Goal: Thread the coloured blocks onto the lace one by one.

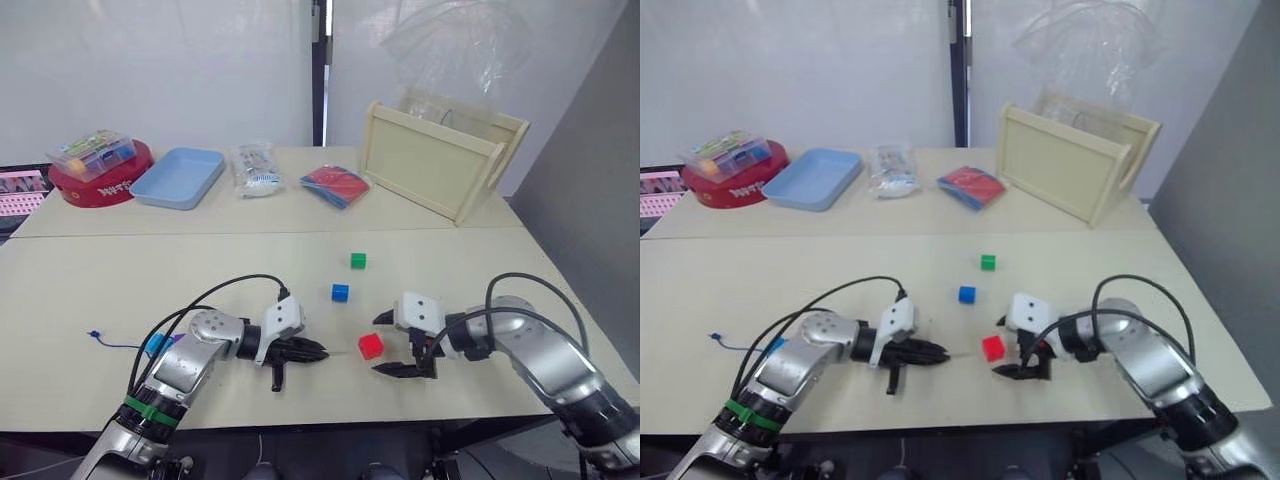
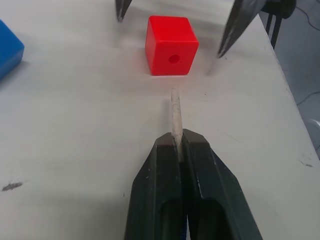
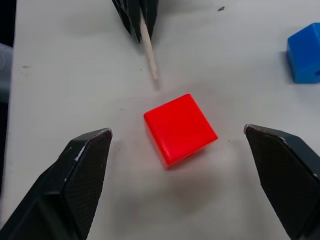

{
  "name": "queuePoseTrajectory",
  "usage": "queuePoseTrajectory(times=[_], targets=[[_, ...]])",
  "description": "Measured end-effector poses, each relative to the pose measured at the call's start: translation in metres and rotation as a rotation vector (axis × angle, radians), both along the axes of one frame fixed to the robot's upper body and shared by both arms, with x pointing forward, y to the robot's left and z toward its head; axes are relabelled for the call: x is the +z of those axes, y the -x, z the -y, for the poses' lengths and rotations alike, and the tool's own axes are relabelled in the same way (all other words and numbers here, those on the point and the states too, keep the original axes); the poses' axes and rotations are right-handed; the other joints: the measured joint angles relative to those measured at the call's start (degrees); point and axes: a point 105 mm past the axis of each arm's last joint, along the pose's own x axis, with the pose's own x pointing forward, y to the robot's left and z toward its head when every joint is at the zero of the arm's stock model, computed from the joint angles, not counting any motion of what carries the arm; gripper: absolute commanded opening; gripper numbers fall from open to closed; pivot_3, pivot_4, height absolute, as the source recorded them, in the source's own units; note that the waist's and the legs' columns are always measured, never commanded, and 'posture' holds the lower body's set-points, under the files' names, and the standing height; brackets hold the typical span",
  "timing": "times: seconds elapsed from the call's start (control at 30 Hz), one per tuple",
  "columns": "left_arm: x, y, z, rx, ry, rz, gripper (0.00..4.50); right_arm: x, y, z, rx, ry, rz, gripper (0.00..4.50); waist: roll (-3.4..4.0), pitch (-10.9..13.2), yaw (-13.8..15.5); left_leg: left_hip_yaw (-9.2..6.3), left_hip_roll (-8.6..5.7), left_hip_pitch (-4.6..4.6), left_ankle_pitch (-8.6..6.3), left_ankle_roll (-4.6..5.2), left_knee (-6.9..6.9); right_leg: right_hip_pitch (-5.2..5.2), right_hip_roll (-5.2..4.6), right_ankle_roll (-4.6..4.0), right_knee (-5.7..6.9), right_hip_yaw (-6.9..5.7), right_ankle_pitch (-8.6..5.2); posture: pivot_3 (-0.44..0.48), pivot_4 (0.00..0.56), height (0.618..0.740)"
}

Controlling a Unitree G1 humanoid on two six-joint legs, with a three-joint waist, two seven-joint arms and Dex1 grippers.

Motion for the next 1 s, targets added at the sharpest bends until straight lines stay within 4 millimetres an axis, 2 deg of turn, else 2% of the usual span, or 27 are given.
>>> queuePoseTrajectory(times=[0.1,0.2,0.27,0.43,0.47,0.63,1.0], targets=[[0.0,0.0,-0.002,0.023,-0.02,-0.012,0.0,-0.011,-0.004,0.0,0.027,-0.005,-0.02,4.47,-0.01,0.0,0.2,0.0,0.0,-0.02,0.0,-0.01,0.03,0.0,0.0,0.0,-0.01,-0.01,0.0,0.0,0.15,0.74],[0.002,0.001,-0.001,0.025,-0.024,-0.01,0.0,-0.012,-0.007,0.0,0.045,-0.016,-0.019,3.71,0.0,0.0,0.1,0.0,0.01,0.0,0.0,-0.01,0.03,0.0,0.0,0.0,0.01,-0.01,0.0,0.0,0.15,0.74],[0.004,0.001,0.001,0.021,-0.023,-0.001,0.0,-0.014,-0.006,-0.001,0.052,-0.019,-0.022,2.94,0.0,0.0,0.1,0.0,0.01,0.0,0.0,-0.01,0.03,0.0,0.0,0.0,0.01,0.0,0.0,0.0,0.15,0.74],[0.004,0.002,0.002,0.013,-0.025,0.0,0.0,-0.015,-0.003,-0.002,0.049,-0.039,-0.027,1.33,0.0,0.0,0.1,0.0,0.01,0.01,0.0,-0.01,0.03,0.0,0.0,0.0,0.02,0.0,0.0,0.0,0.15,0.74],[0.004,0.002,0.003,0.011,-0.025,0.001,0.0,-0.015,-0.003,-0.003,0.044,-0.044,-0.028,1.17,0.0,0.0,0.1,0.0,0.01,0.01,0.0,-0.01,0.03,0.0,0.0,0.0,0.02,0.0,0.0,0.0,0.15,0.74],[0.003,0.001,0.013,-0.005,-0.045,0.017,0.0,-0.014,-0.005,-0.009,0.019,-0.048,-0.014,1.18,0.0,0.0,0.1,0.0,0.0,0.01,0.01,-0.01,0.03,0.0,0.01,0.0,0.03,0.0,0.0,0.0,0.15,0.74],[-0.001,-0.005,0.014,0.024,-0.069,0.027,0.0,-0.012,-0.003,-0.011,0.005,-0.035,-0.008,1.18,0.0,0.0,0.1,0.0,0.0,0.02,0.01,-0.01,0.03,0.0,0.01,0.0,0.03,0.0,0.0,0.0,0.15,0.74]])
